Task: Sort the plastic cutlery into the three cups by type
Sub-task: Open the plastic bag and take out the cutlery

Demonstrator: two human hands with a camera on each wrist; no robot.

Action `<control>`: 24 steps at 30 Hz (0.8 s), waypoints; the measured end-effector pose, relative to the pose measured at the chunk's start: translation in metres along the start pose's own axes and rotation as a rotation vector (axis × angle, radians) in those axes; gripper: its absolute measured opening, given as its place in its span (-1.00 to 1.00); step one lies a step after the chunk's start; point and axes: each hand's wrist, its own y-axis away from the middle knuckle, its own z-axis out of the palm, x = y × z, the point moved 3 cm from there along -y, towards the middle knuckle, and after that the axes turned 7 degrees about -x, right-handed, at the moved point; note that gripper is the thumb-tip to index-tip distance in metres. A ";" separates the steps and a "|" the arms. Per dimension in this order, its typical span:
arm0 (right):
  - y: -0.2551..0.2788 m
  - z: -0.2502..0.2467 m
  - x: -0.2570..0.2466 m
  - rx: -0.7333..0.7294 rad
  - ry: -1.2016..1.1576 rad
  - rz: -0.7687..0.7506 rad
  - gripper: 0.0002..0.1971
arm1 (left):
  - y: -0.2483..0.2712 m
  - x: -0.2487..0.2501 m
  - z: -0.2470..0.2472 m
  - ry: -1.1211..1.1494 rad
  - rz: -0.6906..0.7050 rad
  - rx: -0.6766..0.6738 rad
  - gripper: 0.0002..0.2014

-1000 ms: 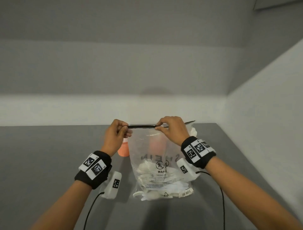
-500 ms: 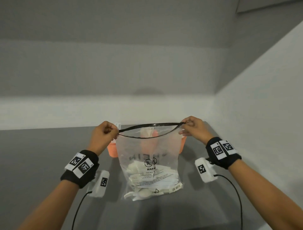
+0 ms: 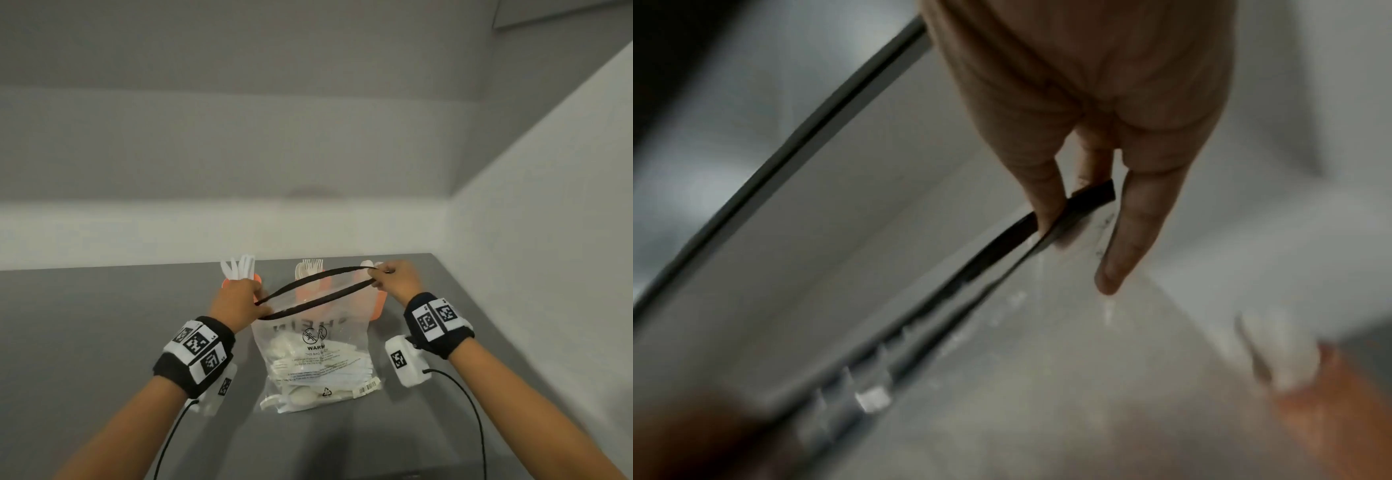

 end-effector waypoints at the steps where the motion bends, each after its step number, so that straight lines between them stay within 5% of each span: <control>1: -0.002 0.003 0.004 -0.047 -0.238 0.094 -0.85 | 0.000 -0.001 0.005 -0.061 -0.018 -0.049 -0.74; 4: 0.006 0.011 0.004 -0.175 -0.918 0.275 -0.86 | -0.001 -0.004 0.014 -0.169 -0.072 -0.127 -0.76; 7: 0.013 0.012 0.002 -0.224 -1.263 0.364 -0.79 | -0.007 -0.013 0.014 0.202 -0.162 -0.070 -0.84; 11: 0.030 0.015 0.003 -0.413 -1.142 0.372 -0.81 | -0.010 -0.012 0.011 1.322 -0.359 -0.088 -0.81; 14: 0.050 0.021 0.008 -0.629 -0.606 0.284 -0.84 | -0.004 0.004 0.010 1.764 -0.417 -0.186 -0.75; 15: 0.059 0.024 0.007 -0.713 -0.435 0.240 -0.95 | -0.002 0.009 0.012 1.814 -0.422 -0.234 -0.73; 17: 0.064 0.027 0.016 -0.813 -0.160 0.215 -0.69 | 0.003 0.015 0.018 1.818 -0.447 -0.317 -0.73; 19: 0.065 0.025 0.020 -0.847 -0.086 0.243 -0.82 | 0.006 0.015 0.025 1.724 -0.444 -0.374 -0.77; 24: 0.046 0.008 0.028 -0.618 -0.660 0.355 -0.66 | 0.010 -0.001 0.042 1.159 -0.345 -0.556 -0.92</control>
